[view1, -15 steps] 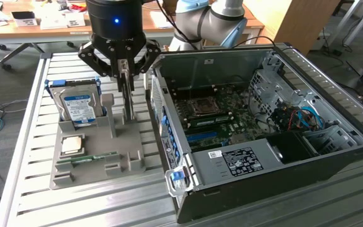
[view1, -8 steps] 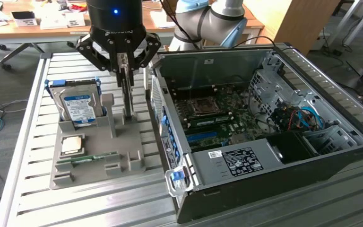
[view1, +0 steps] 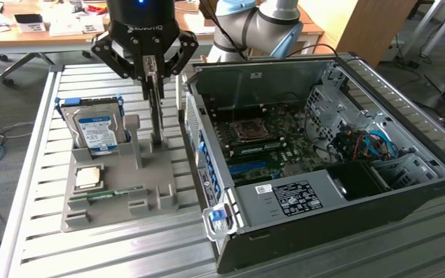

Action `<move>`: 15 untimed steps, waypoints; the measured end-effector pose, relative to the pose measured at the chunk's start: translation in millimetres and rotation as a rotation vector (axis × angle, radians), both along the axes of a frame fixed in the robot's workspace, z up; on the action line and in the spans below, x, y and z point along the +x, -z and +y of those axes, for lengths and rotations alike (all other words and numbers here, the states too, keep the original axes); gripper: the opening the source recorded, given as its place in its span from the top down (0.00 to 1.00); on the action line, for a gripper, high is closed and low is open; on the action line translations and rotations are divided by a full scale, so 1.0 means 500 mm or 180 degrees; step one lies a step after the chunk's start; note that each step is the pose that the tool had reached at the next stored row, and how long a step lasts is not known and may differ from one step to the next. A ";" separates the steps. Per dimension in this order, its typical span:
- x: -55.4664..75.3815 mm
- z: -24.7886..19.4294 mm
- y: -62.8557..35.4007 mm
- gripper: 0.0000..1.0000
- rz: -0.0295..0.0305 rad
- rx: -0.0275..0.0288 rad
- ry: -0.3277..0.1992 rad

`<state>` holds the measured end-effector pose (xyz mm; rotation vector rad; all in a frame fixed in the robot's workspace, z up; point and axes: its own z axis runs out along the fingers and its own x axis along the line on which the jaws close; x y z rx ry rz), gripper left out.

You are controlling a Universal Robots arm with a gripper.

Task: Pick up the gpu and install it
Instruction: 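Pick up the gpu and move the gpu toward the slot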

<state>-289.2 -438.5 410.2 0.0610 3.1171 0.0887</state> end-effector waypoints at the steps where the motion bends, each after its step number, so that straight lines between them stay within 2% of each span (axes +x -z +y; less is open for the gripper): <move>1: 0.000 0.0000 -0.003 0.73 0.0000 0.0000 0.0000; 15: 0.001 0.0000 -0.043 0.73 0.0000 0.0000 0.0000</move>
